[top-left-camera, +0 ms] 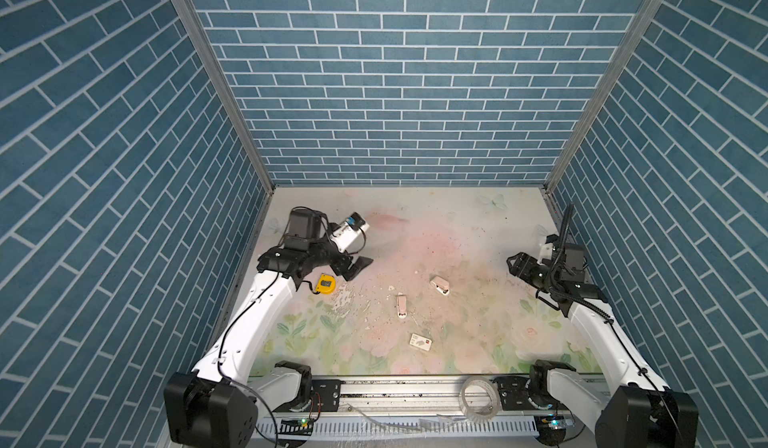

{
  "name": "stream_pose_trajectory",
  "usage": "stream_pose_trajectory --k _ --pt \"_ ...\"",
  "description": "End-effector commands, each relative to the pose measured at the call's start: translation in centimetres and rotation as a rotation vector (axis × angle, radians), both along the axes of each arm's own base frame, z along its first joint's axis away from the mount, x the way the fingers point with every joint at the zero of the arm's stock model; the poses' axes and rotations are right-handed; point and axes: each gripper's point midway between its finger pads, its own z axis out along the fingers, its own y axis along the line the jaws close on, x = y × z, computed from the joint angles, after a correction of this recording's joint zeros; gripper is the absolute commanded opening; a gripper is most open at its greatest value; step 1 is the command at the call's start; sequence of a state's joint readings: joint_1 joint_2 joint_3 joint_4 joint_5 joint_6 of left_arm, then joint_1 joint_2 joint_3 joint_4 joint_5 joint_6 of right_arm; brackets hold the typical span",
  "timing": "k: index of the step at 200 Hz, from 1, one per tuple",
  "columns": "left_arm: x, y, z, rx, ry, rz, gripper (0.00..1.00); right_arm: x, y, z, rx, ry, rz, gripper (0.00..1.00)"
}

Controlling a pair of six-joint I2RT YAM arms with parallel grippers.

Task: Load the staples into the stapler
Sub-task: 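Reach the left gripper to the white staple box and grasp it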

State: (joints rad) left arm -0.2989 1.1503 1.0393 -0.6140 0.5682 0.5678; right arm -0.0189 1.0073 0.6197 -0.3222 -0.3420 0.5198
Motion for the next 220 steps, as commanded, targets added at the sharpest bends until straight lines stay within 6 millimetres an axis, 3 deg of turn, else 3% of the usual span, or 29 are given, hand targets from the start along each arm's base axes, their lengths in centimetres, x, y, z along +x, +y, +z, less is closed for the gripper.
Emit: stream_pose_trajectory --k 1,35,50,76,108,140,184,220 --pt "-5.2 -1.8 -3.4 0.123 0.119 -0.184 1.00 -4.1 4.5 -1.1 0.217 0.142 0.134 0.70" --pt "-8.1 -5.8 -6.4 0.275 0.113 -0.372 1.00 -6.3 5.6 -1.4 0.263 0.141 0.172 0.69" --pt "-9.1 -7.6 -7.4 0.299 0.110 -0.426 0.99 -6.9 5.5 -2.1 0.286 0.158 0.137 0.63" --pt "-11.5 -10.6 -9.3 0.329 0.100 -0.536 0.96 -7.3 6.2 -2.0 0.387 0.134 0.107 0.57" --pt "-13.3 -13.1 -12.6 0.372 0.070 -0.615 0.91 -7.9 5.9 -2.2 0.383 0.143 0.080 0.53" --pt "-15.2 -13.7 -15.5 0.407 0.055 -0.668 0.88 -8.3 5.7 -2.7 0.371 0.160 0.070 0.49" --pt "-14.9 -14.2 -18.3 0.434 0.026 -0.651 0.83 -8.5 5.7 -2.4 0.371 0.154 0.078 0.46" --pt "-15.1 -14.2 -19.2 0.445 0.059 -0.652 0.78 -8.8 5.7 -2.0 0.374 0.133 0.083 0.44"
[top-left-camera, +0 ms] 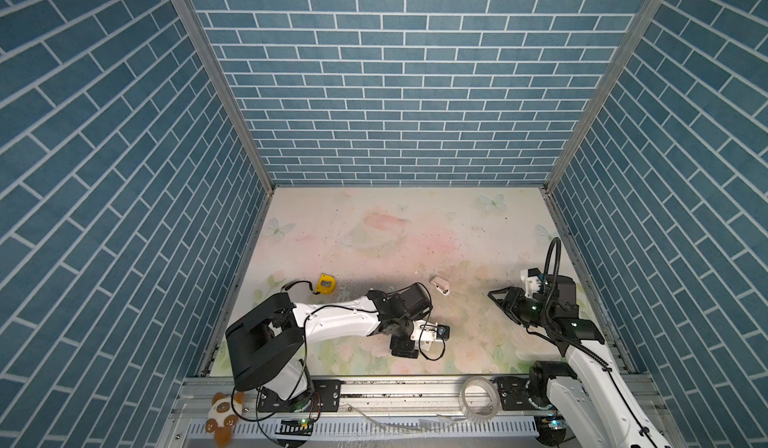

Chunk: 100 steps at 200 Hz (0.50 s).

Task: Load the staples into the stapler
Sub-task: 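Reach the left gripper to the white staple box and grasp it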

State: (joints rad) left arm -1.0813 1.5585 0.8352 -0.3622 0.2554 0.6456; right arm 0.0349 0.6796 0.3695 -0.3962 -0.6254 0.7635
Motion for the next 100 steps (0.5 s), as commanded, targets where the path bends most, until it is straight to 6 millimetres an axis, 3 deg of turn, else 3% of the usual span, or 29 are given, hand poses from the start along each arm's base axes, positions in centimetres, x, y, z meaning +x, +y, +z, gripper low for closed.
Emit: stream_pose_trajectory --k 1,28,49,75,100 --pt "0.1 -0.5 -0.3 -0.006 -0.002 0.004 0.78 -0.6 0.1 0.1 0.020 0.021 -0.008 0.45" --pt "-0.5 -0.3 -0.9 0.012 0.031 -0.006 0.72 -0.4 0.2 0.3 0.022 0.014 -0.005 0.43" --pt "-0.6 -0.3 -1.4 0.033 0.047 -0.009 0.61 -0.3 0.2 0.3 0.020 0.014 0.002 0.43" --pt "-0.5 -0.4 -1.9 0.044 0.055 0.000 0.60 -0.4 0.3 0.2 0.016 0.018 0.009 0.42" --pt "-0.5 -0.5 -2.2 0.048 0.060 0.004 0.51 -0.4 0.3 0.1 0.014 0.015 0.011 0.42"
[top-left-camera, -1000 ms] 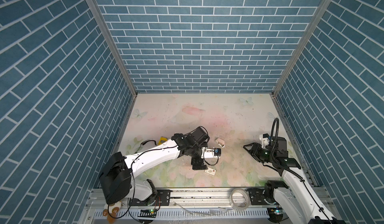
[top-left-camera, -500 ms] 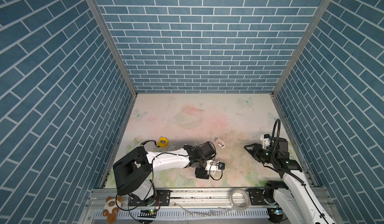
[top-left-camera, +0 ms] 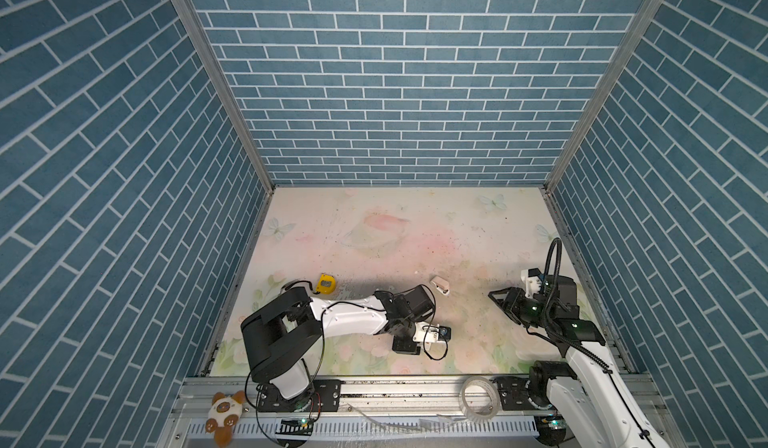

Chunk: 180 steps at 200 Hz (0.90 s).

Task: Load the staples into the stapler
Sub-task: 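Reach the left gripper to the white staple box and grasp it, then lift the staple box with the left gripper while the right gripper reaches toward it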

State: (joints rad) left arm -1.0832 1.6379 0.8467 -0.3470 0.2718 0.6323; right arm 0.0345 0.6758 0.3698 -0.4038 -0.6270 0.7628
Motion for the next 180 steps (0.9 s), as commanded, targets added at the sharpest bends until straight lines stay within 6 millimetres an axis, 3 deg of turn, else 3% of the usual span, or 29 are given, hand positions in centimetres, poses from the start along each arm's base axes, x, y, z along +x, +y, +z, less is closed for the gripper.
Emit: stream_pose_trajectory --k 1,82,180 --pt "-0.2 -0.3 -0.3 0.009 0.017 0.000 0.51 -0.3 0.3 0.2 0.014 0.011 0.010 0.42" --pt "0.5 -1.4 -0.4 0.015 0.023 0.018 0.33 -0.6 0.4 -0.2 0.015 0.019 0.023 0.40" --pt "2.9 -5.6 -0.7 -0.036 0.004 0.074 0.34 -0.5 0.1 -1.5 -0.026 0.050 0.040 0.41"
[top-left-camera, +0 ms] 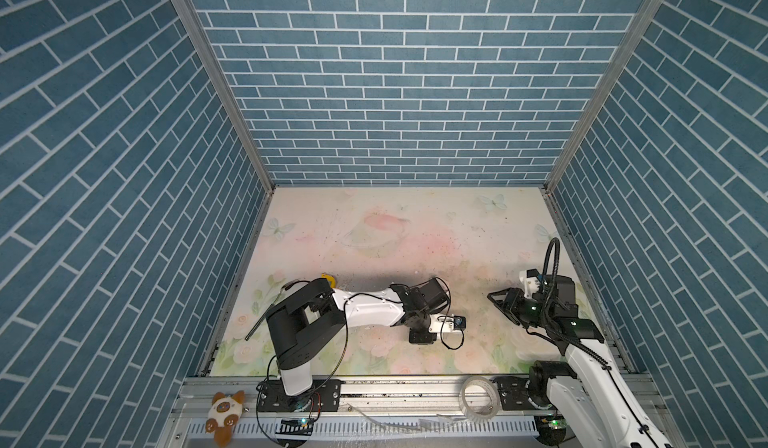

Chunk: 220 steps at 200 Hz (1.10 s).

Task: Load the staples into the stapler
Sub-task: 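Lift the staple box with the left gripper while the right gripper reaches toward it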

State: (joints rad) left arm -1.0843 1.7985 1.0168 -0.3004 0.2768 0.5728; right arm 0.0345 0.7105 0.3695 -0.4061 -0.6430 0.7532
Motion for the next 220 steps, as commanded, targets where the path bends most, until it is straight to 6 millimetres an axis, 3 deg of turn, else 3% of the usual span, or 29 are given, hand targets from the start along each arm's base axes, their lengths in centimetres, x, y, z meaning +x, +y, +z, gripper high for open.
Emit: stream_pose_trajectory --k 1,73,136,220 --pt "0.4 -0.6 -0.8 0.013 0.003 0.022 0.34 -0.4 -0.1 -0.9 -0.031 0.018 0.025 0.41" --pt "0.2 0.2 0.7 -0.059 0.009 0.047 0.49 -2.4 2.5 -0.4 0.126 0.049 0.173 0.38" --pt "0.3 0.2 1.7 -0.183 0.029 0.086 0.50 -4.0 4.5 -1.4 0.253 0.132 0.265 0.33" --pt "0.1 0.4 0.4 -0.207 0.040 0.098 0.46 -4.1 6.8 -3.7 0.253 0.199 0.340 0.33"
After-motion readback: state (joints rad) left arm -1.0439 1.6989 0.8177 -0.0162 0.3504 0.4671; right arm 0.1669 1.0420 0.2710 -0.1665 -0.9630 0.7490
